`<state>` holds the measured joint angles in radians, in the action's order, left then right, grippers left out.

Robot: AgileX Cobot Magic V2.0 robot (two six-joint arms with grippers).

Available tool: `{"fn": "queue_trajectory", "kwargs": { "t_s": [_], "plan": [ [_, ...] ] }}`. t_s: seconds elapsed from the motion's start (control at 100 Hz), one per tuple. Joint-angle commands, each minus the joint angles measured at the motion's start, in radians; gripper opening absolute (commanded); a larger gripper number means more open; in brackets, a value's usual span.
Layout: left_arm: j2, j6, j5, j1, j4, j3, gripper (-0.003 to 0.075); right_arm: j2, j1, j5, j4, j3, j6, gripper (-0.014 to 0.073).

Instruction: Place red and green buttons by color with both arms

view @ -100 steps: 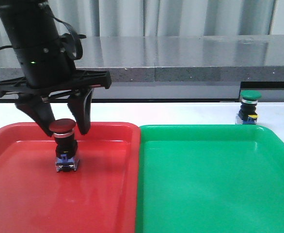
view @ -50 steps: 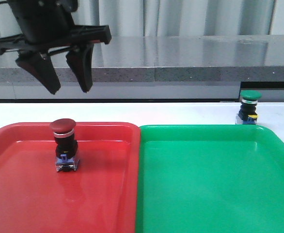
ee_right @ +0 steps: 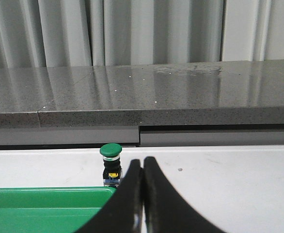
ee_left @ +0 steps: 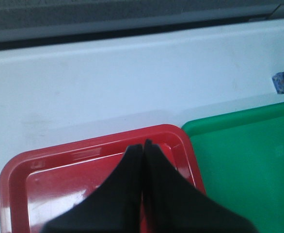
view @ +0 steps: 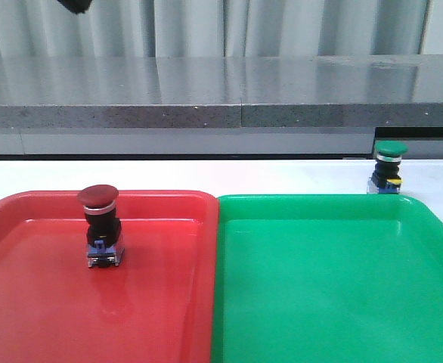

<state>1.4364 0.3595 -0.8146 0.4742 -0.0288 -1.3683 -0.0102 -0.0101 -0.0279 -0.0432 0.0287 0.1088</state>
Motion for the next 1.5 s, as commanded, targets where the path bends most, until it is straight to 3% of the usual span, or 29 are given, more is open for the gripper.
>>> {"fn": "queue_trajectory", "kwargs": {
  "t_s": [0.0, 0.63, 1.07, 1.28, 1.4, 1.49],
  "plan": [
    [-0.112, 0.005, 0.117, 0.006, -0.012, 0.023, -0.0020, -0.022, 0.006, -0.075, -0.008, -0.020, -0.002, -0.0064],
    [-0.538, -0.031, 0.365, 0.008, -0.012, 0.419, -0.0020, -0.022, 0.006, -0.075, -0.008, -0.020, -0.002, -0.0064],
    [-0.731, -0.072, 0.432, 0.008, -0.038, 0.653, -0.0020, -0.022, 0.006, -0.075, -0.008, -0.020, -0.002, -0.0064],
    [-0.819, -0.073, 0.581, 0.008, -0.083, 0.811, -0.0020, -0.022, 0.006, -0.075, -0.008, -0.020, -0.002, -0.0064],
    [-0.862, -0.075, 0.744, -0.003, -0.109, 0.912, -0.0020, -0.022, 0.006, -0.075, -0.008, -0.020, -0.002, -0.0064],
    [-0.884, -0.190, 0.823, -0.044, -0.066, 0.980, -0.0020, -0.022, 0.006, -0.075, -0.008, -0.020, -0.002, -0.0064]
  ]
}}
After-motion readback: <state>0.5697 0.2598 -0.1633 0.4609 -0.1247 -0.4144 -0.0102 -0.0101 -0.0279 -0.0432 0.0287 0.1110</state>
